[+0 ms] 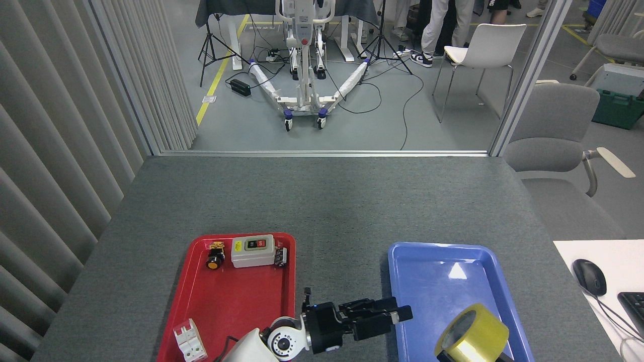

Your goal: Place and move tape with both arms

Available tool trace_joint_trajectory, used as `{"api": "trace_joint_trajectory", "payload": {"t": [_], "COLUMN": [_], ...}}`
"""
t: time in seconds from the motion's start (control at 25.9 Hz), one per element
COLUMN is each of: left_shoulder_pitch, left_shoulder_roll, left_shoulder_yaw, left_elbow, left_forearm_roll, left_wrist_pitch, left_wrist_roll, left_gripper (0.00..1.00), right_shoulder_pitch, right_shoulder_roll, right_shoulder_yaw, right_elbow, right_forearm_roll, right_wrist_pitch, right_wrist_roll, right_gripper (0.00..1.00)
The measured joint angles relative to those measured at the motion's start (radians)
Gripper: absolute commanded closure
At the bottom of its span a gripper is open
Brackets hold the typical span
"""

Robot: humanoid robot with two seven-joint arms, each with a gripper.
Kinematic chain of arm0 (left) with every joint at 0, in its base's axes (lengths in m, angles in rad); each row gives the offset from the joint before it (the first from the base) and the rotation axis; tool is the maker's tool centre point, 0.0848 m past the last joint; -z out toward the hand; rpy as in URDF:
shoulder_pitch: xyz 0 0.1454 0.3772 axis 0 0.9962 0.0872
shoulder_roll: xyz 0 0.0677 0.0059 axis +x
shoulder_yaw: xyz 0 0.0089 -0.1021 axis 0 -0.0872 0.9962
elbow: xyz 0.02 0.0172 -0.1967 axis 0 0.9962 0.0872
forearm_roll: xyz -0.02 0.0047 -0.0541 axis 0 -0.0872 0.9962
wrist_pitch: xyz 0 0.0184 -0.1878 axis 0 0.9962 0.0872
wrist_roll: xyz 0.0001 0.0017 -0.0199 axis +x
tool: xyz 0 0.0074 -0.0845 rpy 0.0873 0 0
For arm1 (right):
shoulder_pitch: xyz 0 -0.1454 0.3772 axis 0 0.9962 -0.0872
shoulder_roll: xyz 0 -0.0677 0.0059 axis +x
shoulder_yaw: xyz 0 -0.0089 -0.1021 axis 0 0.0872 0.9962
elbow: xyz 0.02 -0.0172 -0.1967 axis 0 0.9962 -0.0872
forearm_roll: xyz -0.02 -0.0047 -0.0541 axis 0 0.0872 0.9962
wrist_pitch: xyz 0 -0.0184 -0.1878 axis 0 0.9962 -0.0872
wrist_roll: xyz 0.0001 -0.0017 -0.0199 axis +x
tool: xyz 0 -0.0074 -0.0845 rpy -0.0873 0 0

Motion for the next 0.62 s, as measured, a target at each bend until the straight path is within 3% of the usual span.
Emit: {"api": "trace_joint_trajectory", "payload": {"t": [0.19, 0.35, 0.46, 0.54, 0.62], "left_shoulder_pitch": [0.002, 0.004, 0.003, 0.005, 0.029], "left_shoulder_roll": [0.034, 0.099, 0.129, 0.136, 0.135], "left_shoulder_yaw": [0.233, 0.400, 0.507, 0.547, 0.568], "left_elbow": [0.008, 0.003, -0.031, -0.083, -0.154], "left_forearm_roll": [-0.017, -0.115, -0.298, -0.463, -0.645], "left_wrist_pitch": [0.002, 0.002, 0.002, 0.025, 0.127], "left_wrist_roll": [-0.001, 0.035, 0.103, 0.159, 0.226], "left_gripper": [0.02, 0.02, 0.02, 0.02, 0.02], "right_shoulder_pitch": [0.000, -0.025, -0.075, -0.126, -0.187], "right_shoulder_roll": [-0.007, -0.011, -0.011, -0.012, -0.013], "right_shoulder_yaw": [-0.065, -0.083, -0.067, -0.027, 0.030], "right_elbow": [0.002, 0.004, 0.006, 0.009, 0.013], "right_forearm_roll": [-0.004, -0.005, -0.007, -0.007, -0.007], "right_wrist_pitch": [0.000, 0.000, 0.019, 0.127, 0.279], "right_wrist_roll": [0.002, 0.094, 0.225, 0.327, 0.438], "right_gripper": [1.00, 1.00, 1.00, 1.00, 1.00]}}
